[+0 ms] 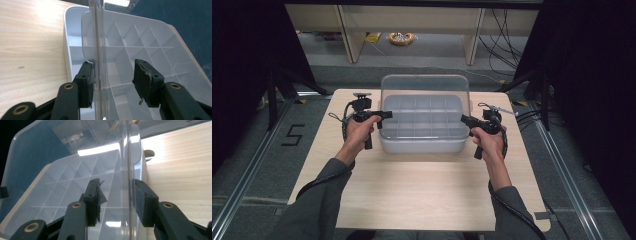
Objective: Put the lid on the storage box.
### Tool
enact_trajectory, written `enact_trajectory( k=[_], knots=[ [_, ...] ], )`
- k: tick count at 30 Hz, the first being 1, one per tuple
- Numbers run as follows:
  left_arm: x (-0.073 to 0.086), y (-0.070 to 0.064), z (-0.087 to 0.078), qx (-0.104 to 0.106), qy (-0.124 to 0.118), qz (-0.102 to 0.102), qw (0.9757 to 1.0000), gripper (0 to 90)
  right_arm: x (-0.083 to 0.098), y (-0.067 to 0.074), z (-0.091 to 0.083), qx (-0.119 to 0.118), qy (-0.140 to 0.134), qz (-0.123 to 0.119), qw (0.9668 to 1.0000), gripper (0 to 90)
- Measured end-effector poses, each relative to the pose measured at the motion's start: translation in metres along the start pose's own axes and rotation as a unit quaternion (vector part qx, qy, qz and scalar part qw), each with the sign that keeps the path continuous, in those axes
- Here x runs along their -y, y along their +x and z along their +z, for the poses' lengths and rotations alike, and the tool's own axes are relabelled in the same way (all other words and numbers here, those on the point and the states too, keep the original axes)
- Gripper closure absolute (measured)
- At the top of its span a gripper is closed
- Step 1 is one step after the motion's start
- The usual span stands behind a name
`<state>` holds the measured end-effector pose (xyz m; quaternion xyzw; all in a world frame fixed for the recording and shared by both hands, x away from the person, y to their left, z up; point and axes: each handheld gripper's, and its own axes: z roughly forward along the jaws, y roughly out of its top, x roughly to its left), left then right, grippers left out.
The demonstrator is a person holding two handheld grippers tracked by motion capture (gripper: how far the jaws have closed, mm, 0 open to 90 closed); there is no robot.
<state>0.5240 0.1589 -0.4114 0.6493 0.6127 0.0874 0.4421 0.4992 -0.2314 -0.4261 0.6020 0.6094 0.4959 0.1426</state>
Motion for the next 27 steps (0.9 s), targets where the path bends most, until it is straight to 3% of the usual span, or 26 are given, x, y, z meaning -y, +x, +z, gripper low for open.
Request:
enact_trajectory(
  k=[1, 2, 4, 5, 9, 12, 13, 14, 16, 19, 25, 26, 27],
  knots=[
    [0.000, 0.001, 0.002, -0.001, 0.000, 0.002, 1.0000, 51.9, 0.000, 0.000, 0.001, 0.001, 0.002, 0.000, 1.0000, 59.9],
    [0.000, 0.003, 0.004, -0.002, 0.002, -0.005, 1.0000, 51.8, 0.001, 0.003, 0.003, 0.004, 0.009, 0.023, 0.9997, 59.9],
    [0.000, 0.004, 0.005, -0.004, 0.002, -0.007, 1.0000, 51.8, 0.001, 0.003, 0.004, 0.001, 0.010, 0.028, 0.9996, 59.9],
    [0.000, 0.005, 0.006, -0.003, 0.002, -0.007, 1.0000, 51.7, 0.001, -0.001, 0.006, 0.007, 0.004, -0.001, 1.0000, 59.9],
    [0.001, 0.008, 0.007, -0.005, 0.004, -0.011, 0.9999, 51.3, 0.003, 0.004, 0.008, 0.005, 0.013, 0.022, 0.9997, 59.9],
    [0.002, 0.011, 0.007, -0.006, 0.010, -0.008, 0.9999, 51.3, 0.005, 0.001, 0.009, 0.003, 0.011, 0.003, 0.9999, 59.9],
    [0.002, 0.012, 0.008, -0.007, 0.011, -0.009, 0.9999, 51.2, 0.006, 0.006, 0.008, 0.002, 0.019, 0.028, 0.9994, 59.9],
    [0.004, 0.013, 0.010, -0.006, 0.009, -0.013, 0.9999, 51.1, 0.007, 0.001, 0.010, 0.001, 0.014, -0.001, 0.9999, 59.9],
    [0.007, 0.013, 0.012, -0.005, 0.007, -0.018, 0.9998, 51.0, 0.009, 0.001, 0.011, 0.002, 0.016, 0.011, 0.9998, 59.9],
    [0.009, 0.017, 0.015, -0.003, 0.011, -0.023, 0.9997, 50.9, 0.011, -0.002, 0.013, 0.005, 0.016, 0.003, 0.9999, 59.8],
    [0.012, 0.022, 0.017, 0.002, 0.010, -0.021, 0.9997, 50.8, 0.015, -0.003, 0.016, 0.003, 0.015, 0.009, 0.9998, 59.2],
    [0.012, 0.021, 0.017, 0.001, 0.008, -0.017, 0.9998, 50.6, 0.016, 0.004, 0.015, 0.003, 0.033, 0.061, 0.9976, 59.0],
    [0.012, 0.021, 0.017, 0.001, 0.008, -0.017, 0.9998, 50.6, 0.016, 0.004, 0.015, 0.003, 0.033, 0.061, 0.9976, 59.0]
  ],
)
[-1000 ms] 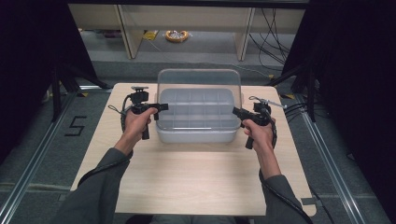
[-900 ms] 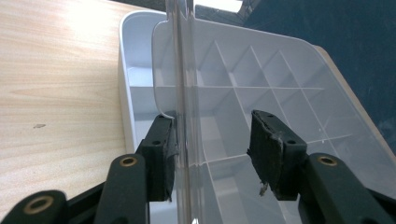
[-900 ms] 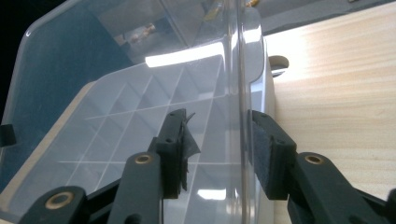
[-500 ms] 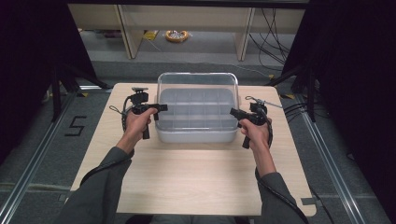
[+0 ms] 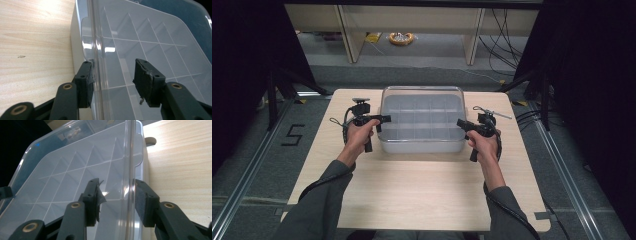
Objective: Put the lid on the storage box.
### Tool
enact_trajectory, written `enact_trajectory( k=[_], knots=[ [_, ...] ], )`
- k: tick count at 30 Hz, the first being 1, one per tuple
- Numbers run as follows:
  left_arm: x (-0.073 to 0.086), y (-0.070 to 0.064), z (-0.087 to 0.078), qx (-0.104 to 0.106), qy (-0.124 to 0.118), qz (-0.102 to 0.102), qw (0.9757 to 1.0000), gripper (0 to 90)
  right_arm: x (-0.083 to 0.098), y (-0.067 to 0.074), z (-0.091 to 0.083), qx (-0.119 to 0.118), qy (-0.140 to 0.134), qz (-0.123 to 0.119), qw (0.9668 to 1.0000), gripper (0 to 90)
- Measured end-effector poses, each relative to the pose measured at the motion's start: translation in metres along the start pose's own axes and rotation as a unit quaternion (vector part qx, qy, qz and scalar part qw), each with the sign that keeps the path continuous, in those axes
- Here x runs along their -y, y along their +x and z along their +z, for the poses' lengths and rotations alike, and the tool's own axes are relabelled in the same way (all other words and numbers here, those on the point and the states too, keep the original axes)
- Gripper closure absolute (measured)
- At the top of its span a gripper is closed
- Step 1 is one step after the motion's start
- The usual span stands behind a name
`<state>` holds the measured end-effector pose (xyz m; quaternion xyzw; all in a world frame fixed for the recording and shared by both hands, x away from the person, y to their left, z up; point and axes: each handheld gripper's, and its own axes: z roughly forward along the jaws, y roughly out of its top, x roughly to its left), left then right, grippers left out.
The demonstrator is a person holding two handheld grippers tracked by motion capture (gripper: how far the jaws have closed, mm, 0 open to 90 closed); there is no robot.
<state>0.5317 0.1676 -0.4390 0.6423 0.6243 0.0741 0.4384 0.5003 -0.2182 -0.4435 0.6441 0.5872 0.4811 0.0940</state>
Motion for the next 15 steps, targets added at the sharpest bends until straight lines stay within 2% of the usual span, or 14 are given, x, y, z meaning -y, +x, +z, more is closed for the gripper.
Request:
enact_trajectory(
  k=[1, 5, 15],
  knots=[
    [0.0007, -0.0016, 0.0008, -0.002, -0.001, -0.001, 1.0000, 50.5, -0.0006, -0.0041, 0.0022, 0.003, -0.009, -0.020, 0.9997, 59.0],
    [0.0024, -0.0027, 0.0028, -0.001, -0.009, 0.006, 0.9999, 49.8, -0.0008, -0.0062, 0.0027, 0.005, -0.015, -0.031, 0.9994, 58.9],
    [0.0062, -0.0074, 0.0011, -0.009, -0.017, 0.020, 0.9996, 47.9, 0.0008, -0.0069, 0.0034, 0.010, -0.017, -0.035, 0.9992, 58.0]
  ],
)
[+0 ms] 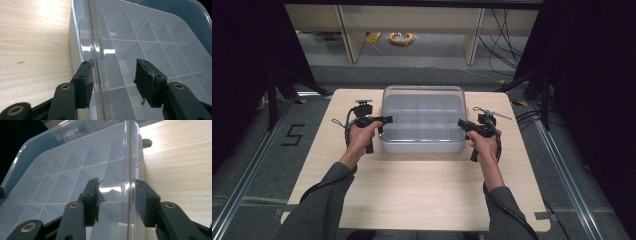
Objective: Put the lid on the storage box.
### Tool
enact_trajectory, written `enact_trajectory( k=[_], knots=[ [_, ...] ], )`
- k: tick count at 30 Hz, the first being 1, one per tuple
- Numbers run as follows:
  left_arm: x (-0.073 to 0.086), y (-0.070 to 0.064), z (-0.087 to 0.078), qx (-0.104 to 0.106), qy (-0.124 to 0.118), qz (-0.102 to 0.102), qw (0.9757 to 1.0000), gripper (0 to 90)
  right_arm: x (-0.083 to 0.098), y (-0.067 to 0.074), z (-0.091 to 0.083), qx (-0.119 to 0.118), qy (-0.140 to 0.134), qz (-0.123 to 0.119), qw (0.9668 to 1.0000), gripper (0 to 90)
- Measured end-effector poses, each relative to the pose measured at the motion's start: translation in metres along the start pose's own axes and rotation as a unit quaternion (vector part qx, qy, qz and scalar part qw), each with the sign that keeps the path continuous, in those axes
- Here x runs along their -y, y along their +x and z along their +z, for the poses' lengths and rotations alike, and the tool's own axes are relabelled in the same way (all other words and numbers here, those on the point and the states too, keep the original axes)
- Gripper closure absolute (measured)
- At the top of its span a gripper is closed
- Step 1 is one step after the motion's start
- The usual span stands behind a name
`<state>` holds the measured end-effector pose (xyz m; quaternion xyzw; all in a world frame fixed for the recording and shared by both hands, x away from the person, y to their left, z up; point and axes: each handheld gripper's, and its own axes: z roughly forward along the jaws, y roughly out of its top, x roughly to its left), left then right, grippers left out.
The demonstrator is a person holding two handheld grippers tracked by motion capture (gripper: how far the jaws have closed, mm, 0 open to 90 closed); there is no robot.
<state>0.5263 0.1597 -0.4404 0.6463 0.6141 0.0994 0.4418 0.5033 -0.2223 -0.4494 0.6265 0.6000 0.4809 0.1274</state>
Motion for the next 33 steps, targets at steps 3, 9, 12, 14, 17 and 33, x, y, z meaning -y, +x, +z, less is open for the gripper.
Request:
enact_trajectory(
  k=[3, 9, 12, 14, 17, 33],
  knots=[
    [0.002, -0.001, 0.000, -0.004, -0.007, 0.001, 1.0000, 47.0, 0.000, 0.000, 0.000, -0.001, -0.002, -0.008, 1.0000, 57.5],
    [0.003, -0.004, -0.001, -0.038, -0.023, 0.022, 0.9988, 43.7, 0.000, 0.002, 0.001, 0.003, 0.001, -0.005, 1.0000, 56.9],
    [0.006, -0.002, 0.003, -0.039, -0.001, 0.020, 0.9990, 44.4, 0.001, -0.003, 0.003, 0.024, 0.000, -0.053, 0.9983, 60.6],
    [0.006, -0.001, 0.004, -0.040, 0.008, 0.022, 0.9989, 45.3, 0.003, -0.005, 0.006, 0.022, 0.002, -0.052, 0.9984, 59.6],
    [0.008, 0.001, 0.006, -0.033, 0.011, 0.015, 0.9993, 44.0, 0.005, -0.007, 0.008, 0.023, -0.003, -0.052, 0.9984, 59.2],
    [-0.007, 0.017, 0.005, -0.017, -0.006, -0.047, 0.9987, 41.9, -0.021, -0.021, 0.014, 0.023, -0.014, -0.018, 0.9995, 56.4]
  ],
)
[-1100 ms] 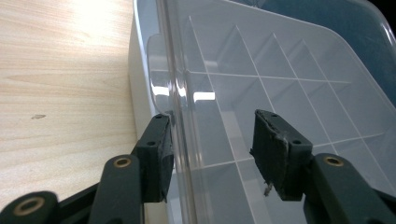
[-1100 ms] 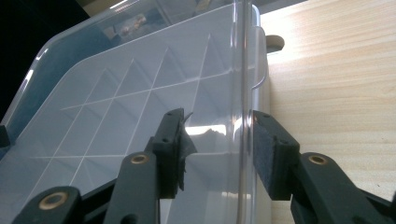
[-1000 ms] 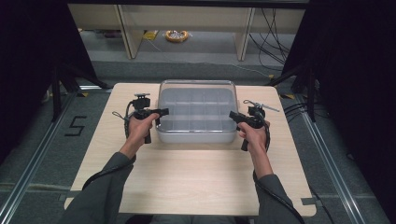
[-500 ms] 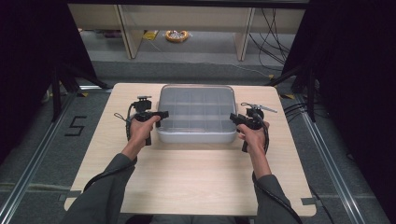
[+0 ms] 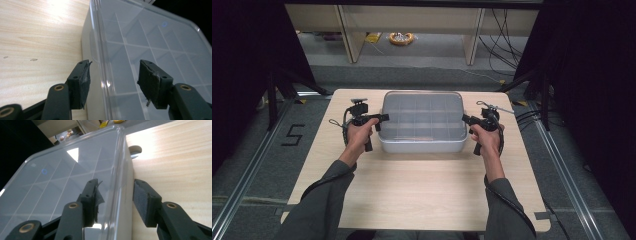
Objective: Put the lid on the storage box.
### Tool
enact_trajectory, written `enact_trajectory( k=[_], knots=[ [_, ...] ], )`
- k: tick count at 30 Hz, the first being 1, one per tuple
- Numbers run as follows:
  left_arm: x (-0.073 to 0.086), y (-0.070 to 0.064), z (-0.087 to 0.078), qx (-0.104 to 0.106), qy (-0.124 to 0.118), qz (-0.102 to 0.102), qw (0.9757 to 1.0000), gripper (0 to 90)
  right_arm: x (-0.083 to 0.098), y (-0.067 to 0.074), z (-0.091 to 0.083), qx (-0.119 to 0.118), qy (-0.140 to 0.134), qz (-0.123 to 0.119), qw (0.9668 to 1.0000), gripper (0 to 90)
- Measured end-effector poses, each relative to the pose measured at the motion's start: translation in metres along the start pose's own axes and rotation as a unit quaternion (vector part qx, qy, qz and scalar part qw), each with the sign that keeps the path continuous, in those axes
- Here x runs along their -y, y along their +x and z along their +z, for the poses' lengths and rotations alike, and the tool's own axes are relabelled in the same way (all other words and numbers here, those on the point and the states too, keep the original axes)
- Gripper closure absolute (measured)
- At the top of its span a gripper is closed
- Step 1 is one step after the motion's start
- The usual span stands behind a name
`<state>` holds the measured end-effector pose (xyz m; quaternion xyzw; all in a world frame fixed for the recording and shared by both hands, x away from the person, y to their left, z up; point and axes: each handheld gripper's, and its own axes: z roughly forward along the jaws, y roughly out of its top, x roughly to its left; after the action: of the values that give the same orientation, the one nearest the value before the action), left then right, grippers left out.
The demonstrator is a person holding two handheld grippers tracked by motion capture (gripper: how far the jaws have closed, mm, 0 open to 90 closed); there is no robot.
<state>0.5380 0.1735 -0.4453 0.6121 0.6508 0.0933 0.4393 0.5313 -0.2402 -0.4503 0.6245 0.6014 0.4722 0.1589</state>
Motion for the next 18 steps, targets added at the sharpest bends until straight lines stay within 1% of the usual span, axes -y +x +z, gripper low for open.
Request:
enact_trajectory(
  k=[1, 2, 3, 4, 5, 6, 8, 9, 10, 11, 12, 14, 15, 16, 17, 18],
  knots=[
    [-0.002, 0.001, 0.002, -0.002, -0.002, 0.002, 1.0000, 41.9, 0.000, 0.000, 0.000, 0.000, 0.000, 0.000, 1.0000, 56.4],
    [-0.004, 0.003, 0.005, -0.004, -0.004, 0.000, 1.0000, 41.8, -0.002, -0.003, 0.006, -0.004, 0.003, 0.001, 1.0000, 55.8],
    [-0.004, 0.003, 0.005, -0.004, -0.004, 0.000, 1.0000, 41.8, -0.002, -0.003, 0.006, -0.004, 0.003, 0.001, 1.0000, 55.8],
    [-0.006, 0.003, 0.007, -0.002, 0.000, -0.004, 1.0000, 41.8, -0.002, -0.004, 0.009, -0.004, 0.005, 0.007, 1.0000, 55.8],
    [-0.007, 0.004, 0.008, 0.001, -0.004, -0.009, 1.0000, 42.1, -0.001, -0.005, 0.015, -0.006, 0.010, 0.014, 0.9998, 55.9],
    [-0.008, 0.004, 0.010, 0.002, -0.002, -0.011, 0.9999, 42.1, -0.001, -0.005, 0.015, -0.006, 0.010, 0.014, 0.9998, 55.9],
    [-0.010, 0.003, 0.015, 0.002, -0.001, -0.012, 0.9999, 41.8, 0.001, -0.004, 0.023, -0.019, 0.008, 0.022, 0.9996, 56.4],
    [-0.010, 0.003, 0.017, 0.006, 0.000, -0.011, 0.9999, 42.1, 0.000, -0.003, 0.025, -0.023, 0.010, 0.021, 0.9995, 56.4],
    [-0.010, 0.003, 0.017, 0.006, 0.000, -0.011, 0.9999, 42.9, 0.000, -0.003, 0.025, -0.023, 0.010, 0.021, 0.9995, 56.4],
    [-0.010, 0.003, 0.019, 0.013, 0.004, -0.014, 0.9998, 42.1, -0.001, 0.001, 0.027, -0.020, 0.009, 0.016, 0.9996, 56.2],
    [-0.010, 0.002, 0.020, 0.009, 0.003, -0.018, 0.9998, 42.1, -0.001, 0.001, 0.027, -0.020, 0.009, 0.016, 0.9996, 56.2],
    [-0.010, 0.002, 0.022, 0.001, 0.001, -0.016, 0.9999, 45.8, -0.002, 0.001, 0.028, -0.014, 0.004, 0.009, 0.9999, 58.7],
    [-0.009, 0.002, 0.021, -0.007, -0.002, -0.015, 0.9999, 50.1, -0.002, 0.004, 0.025, -0.016, 0.005, 0.035, 0.9993, 59.6],
    [-0.009, 0.002, 0.021, -0.009, -0.002, -0.011, 0.9999, 51.8, -0.002, 0.003, 0.024, -0.023, 0.007, 0.041, 0.9989, 60.1],
    [-0.009, 0.002, 0.021, -0.009, -0.002, -0.011, 0.9999, 52.6, -0.002, 0.003, 0.024, -0.023, 0.007, 0.041, 0.9989, 60.1],
    [-0.009, 0.002, 0.020, -0.007, -0.001, -0.016, 0.9998, 53.6, 0.000, 0.002, 0.023, -0.025, 0.004, 0.045, 0.9987, 61.3]
  ],
)
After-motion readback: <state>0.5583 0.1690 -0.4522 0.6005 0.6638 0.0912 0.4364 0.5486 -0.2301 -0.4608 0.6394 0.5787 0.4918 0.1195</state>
